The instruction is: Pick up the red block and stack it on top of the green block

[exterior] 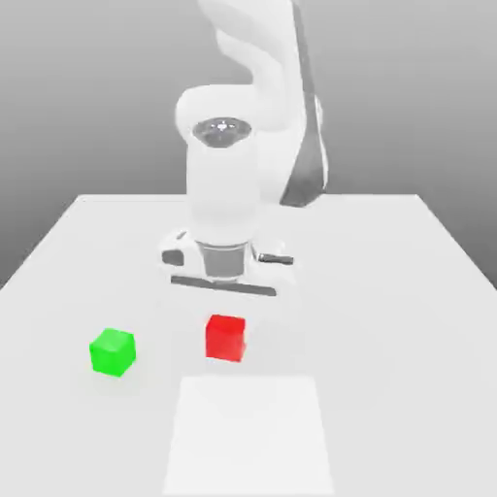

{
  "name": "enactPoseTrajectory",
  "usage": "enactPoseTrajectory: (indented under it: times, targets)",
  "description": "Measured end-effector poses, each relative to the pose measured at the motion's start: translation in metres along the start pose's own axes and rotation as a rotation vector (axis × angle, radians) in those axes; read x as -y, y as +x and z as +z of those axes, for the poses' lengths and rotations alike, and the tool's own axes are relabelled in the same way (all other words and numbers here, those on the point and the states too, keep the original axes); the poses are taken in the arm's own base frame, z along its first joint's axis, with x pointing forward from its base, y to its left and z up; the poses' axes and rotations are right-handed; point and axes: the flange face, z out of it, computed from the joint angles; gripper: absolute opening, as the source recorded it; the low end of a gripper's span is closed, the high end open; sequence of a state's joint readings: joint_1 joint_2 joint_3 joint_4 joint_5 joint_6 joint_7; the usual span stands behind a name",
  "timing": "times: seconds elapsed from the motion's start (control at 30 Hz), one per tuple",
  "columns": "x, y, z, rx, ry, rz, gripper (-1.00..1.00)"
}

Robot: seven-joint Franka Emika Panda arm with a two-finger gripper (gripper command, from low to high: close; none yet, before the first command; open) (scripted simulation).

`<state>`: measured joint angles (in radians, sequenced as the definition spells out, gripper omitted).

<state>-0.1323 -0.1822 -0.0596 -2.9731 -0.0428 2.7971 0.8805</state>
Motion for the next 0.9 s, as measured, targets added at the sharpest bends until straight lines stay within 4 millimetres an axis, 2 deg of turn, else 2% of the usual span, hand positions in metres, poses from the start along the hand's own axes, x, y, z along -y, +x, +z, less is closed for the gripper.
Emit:
enactPoseTrajectory:
  times: [0.3, 0.53, 0.9]
  targets:
    - [-0.064, 0.066, -0.019, -0.005, 0.000, 0.068, -1.00]
    - [-0.126, 0.100, -0.025, 0.009, 0.000, 0.121, -1.00]
    - [-0.126, 0.102, 0.027, 0.045, 0.030, 0.120, -1.00]
